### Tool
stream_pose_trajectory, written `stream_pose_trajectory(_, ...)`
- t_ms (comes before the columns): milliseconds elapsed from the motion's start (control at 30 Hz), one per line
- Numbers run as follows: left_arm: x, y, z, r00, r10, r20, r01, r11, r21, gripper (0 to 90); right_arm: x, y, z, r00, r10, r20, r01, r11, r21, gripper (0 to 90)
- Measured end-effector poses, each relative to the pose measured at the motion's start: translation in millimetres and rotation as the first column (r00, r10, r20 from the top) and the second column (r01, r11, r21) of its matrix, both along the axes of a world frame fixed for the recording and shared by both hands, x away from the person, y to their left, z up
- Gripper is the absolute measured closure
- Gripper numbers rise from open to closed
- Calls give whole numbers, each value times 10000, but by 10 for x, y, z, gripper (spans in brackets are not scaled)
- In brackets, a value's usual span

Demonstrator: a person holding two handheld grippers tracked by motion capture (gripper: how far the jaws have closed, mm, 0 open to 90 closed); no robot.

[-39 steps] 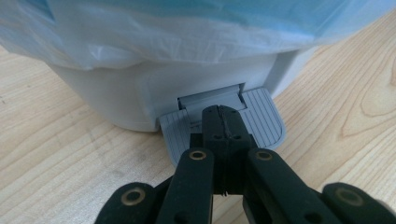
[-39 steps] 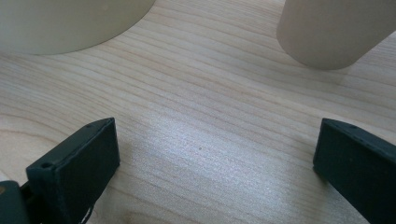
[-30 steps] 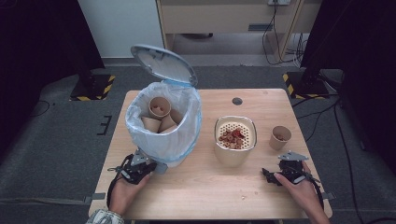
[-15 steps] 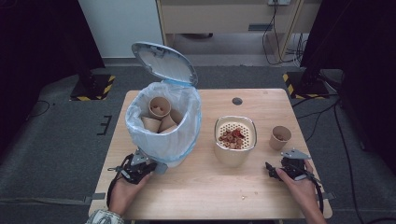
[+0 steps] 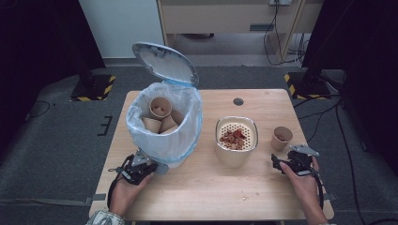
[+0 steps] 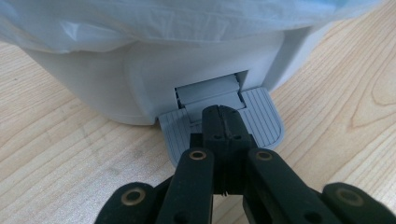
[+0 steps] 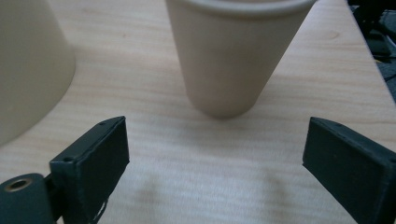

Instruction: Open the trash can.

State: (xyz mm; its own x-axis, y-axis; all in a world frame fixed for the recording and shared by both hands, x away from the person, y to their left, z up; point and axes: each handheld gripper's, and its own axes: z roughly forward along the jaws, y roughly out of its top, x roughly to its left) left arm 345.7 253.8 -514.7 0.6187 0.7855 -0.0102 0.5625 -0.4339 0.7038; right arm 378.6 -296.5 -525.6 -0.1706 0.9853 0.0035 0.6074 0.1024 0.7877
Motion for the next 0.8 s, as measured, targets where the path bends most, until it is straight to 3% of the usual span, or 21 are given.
stream_pose_trajectory(167, -3, -4, 1, 10000, -7, 33, 7, 10000, 55, 900, 59, -3, 62, 9988, -413, 274, 397, 9975, 579, 56)
stream_pose_trajectory(400, -3, 1, -4, 10000, 2, 32, -2, 10000, -18, 900, 150, 8, 106, 9976, -310, 623, 239, 9935, 1112, 48)
stream_pose_trajectory(500, -2, 3, -4, 10000, -15, 32, 15, 10000, -34, 900, 165, 5, 119, 9962, -120, 865, 15, 9928, 1198, 46)
stream_pose_trajectory(800, 0, 1, -3, 10000, -9, 24, 9, 10000, -12, 900, 264, -31, 144, 9953, -281, 931, 183, 9944, 1043, 57)
